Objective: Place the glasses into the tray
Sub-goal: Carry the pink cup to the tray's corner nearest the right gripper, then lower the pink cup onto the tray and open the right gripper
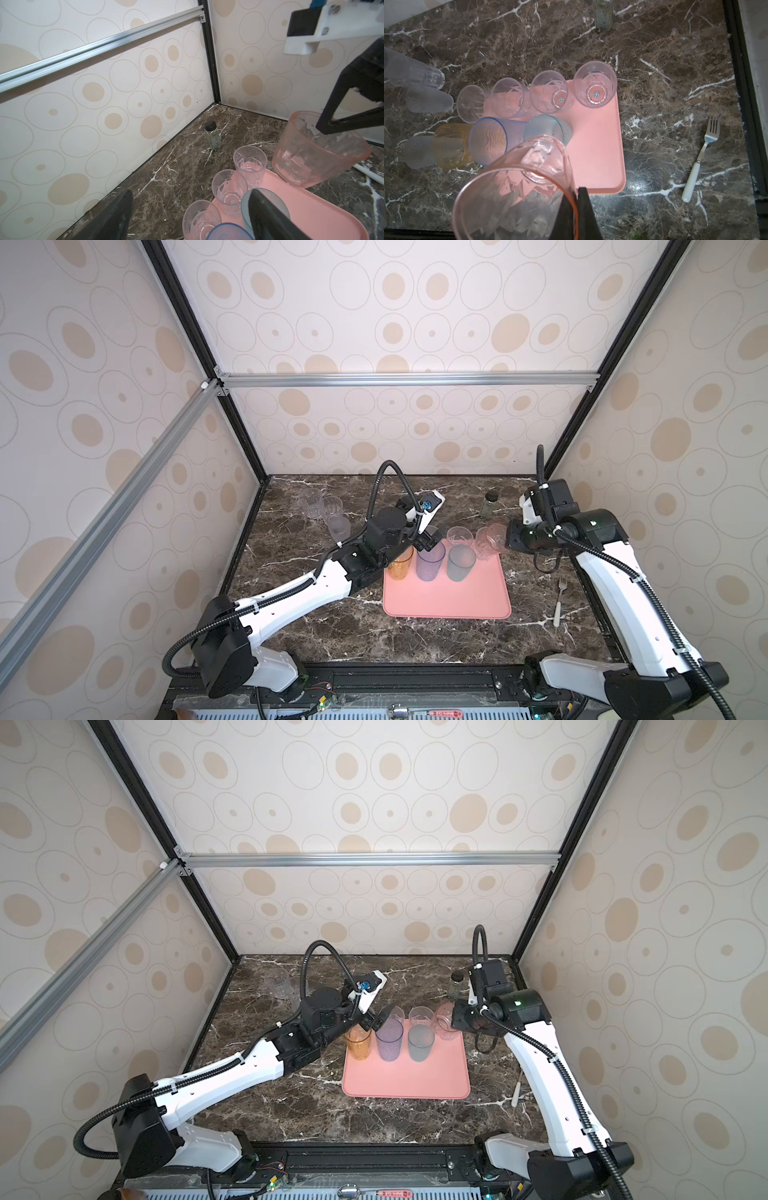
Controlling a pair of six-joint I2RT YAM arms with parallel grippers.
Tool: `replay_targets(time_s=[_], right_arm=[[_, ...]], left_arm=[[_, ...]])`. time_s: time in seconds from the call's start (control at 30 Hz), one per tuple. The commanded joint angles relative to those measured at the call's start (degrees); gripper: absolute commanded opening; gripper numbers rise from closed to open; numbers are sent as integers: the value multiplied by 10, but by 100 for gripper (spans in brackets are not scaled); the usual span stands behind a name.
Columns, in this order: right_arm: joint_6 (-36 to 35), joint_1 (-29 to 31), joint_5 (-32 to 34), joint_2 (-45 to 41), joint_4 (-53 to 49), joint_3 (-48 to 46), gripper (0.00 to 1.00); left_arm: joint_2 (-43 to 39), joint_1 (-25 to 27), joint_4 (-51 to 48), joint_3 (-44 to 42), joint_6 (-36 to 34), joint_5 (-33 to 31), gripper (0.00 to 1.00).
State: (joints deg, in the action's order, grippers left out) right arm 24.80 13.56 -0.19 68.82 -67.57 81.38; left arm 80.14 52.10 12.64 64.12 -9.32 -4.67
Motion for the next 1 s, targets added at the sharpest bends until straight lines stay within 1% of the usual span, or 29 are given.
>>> replay_targets(time_s=[0.0,0.23,0.43,0.57,0.77,0.97], right_arm=[[8,4,8,-23,-26,-30,0],[12,4,52,-51,-10,-101,0],[18,4,104,-48,15,-150,0],[17,4,126,-27,46,-171,0],[19,4,149,28,87,-186,0],[22,1,147,75,143,-204,0]], left_arm=[[-9,19,-4,-4,16,-4,87],[13,43,-6,-8,12,-20,86],[33,48,-12,-15,6,-29,86],[49,49,-15,-18,2,-36,87],[69,49,-32,-12,-19,-72,89],[70,49,-39,-9,-36,-91,90]])
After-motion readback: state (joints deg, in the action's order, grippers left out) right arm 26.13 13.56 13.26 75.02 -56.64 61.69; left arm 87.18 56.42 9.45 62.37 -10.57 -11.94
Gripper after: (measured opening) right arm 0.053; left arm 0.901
